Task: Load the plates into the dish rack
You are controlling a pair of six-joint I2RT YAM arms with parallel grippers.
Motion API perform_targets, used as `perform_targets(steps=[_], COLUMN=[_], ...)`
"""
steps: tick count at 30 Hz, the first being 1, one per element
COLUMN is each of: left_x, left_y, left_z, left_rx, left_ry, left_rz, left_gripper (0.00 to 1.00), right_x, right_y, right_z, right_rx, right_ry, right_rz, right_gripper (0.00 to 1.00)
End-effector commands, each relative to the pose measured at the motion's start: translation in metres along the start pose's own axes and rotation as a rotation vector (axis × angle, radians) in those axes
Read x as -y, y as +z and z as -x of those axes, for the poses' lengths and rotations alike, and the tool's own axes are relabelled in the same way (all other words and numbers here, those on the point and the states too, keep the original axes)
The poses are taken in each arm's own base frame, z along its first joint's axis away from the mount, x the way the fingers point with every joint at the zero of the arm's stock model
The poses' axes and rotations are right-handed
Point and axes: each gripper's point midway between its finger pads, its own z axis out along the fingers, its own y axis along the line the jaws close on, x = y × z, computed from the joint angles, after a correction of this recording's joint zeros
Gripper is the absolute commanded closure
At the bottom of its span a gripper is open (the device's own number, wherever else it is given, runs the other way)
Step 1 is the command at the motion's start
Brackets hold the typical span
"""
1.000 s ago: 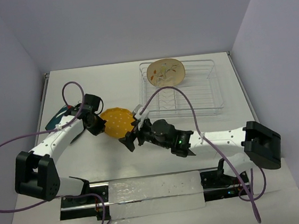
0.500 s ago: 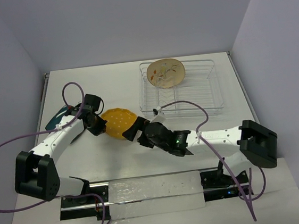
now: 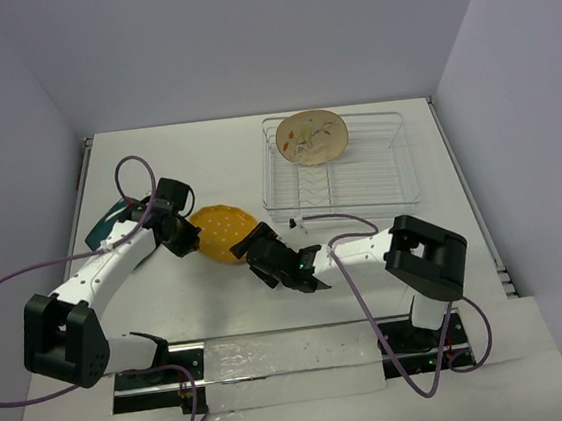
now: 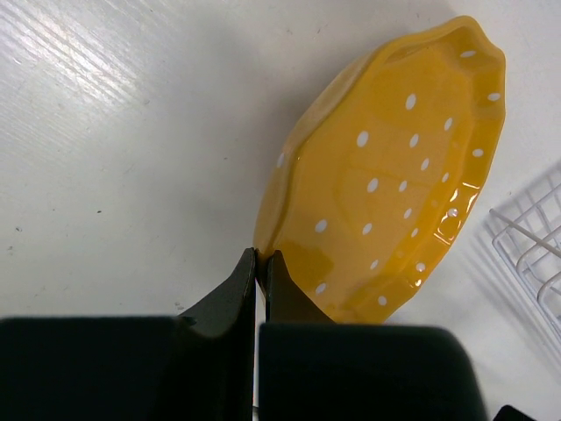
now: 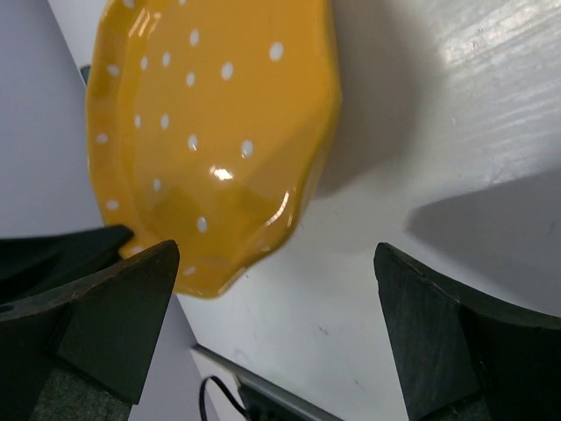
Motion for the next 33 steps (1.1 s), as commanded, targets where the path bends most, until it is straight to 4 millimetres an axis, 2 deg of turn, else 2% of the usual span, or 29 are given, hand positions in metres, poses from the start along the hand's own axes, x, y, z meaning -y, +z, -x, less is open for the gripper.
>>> perform_targets(steps=[1, 6, 9, 14, 16, 17, 18, 19, 20, 21, 23, 29, 30, 31, 33], left_x=[0.015, 0.015, 0.011, 0.009, 0.007, 0.006, 0.006, 0.006, 0.005, 0.005, 0.005, 0.003, 0.007, 0.005, 0.007], left_y=[-0.014, -0.015, -0.014, -0.016, -0.017, -0.018, -0.019, -0.019, -0.02, -0.02, -0.022, -0.041, -0.049, -0.054, -0.068], left_z=[-0.002, -0.009, -0.012, -0.018, -0.02, -0.021, -0.021, -0.022, -0.023, -0.023, -0.024, -0.008, -0.004, -0.001, 0.008], left_rx=[-0.006, -0.03, -0.04, -0.058, -0.059, -0.058, -0.057, -0.061, -0.063, -0.064, -0.064, 0.005, 0.019, 0.027, 0.062], left_ry=[-0.033, -0.04, -0.057, -0.055, -0.061, -0.06, -0.06, -0.059, -0.059, -0.056, -0.05, -0.039, -0.035, -0.023, -0.016], left_rz=[-0.098, -0.118, -0.1, -0.111, -0.113, -0.116, -0.118, -0.12, -0.12, -0.121, -0.125, -0.109, -0.129, -0.127, -0.142], left_gripper=[1.0, 1.0, 1.0, 1.0, 1.0, 1.0, 1.0, 1.0, 1.0, 1.0, 1.0, 0.99, 0.9, 0.69, 0.43], right_x=[-0.016, -0.004, 0.0, 0.002, 0.003, 0.003, 0.002, 0.003, 0.002, 0.0, -0.002, -0.02, -0.026, -0.038, -0.055], right_y=[0.015, 0.025, 0.032, 0.039, 0.042, 0.042, 0.041, 0.04, 0.037, 0.034, 0.029, 0.008, 0.004, -0.005, -0.015], right_z=[0.019, 0.014, 0.001, -0.008, -0.009, -0.008, -0.007, -0.005, -0.003, -0.001, 0.002, 0.022, 0.026, 0.032, 0.039], right_rx=[0.12, 0.1, 0.045, 0.002, 0.0, 0.003, 0.01, 0.024, 0.039, 0.052, 0.067, 0.164, 0.181, 0.201, 0.23], right_ry=[0.104, 0.156, 0.178, 0.235, 0.254, 0.253, 0.25, 0.245, 0.238, 0.23, 0.216, 0.113, 0.082, 0.03, -0.046], right_rz=[0.028, -0.01, -0.005, 0.034, 0.053, 0.054, 0.056, 0.05, 0.05, 0.052, 0.053, 0.099, 0.116, 0.144, 0.182], right_gripper=[0.0, 0.0, 0.01, 0.1, 0.21, 0.38, 0.39, 0.72, 0.85, 0.93, 1.0, 1.0, 1.0, 1.0, 1.0])
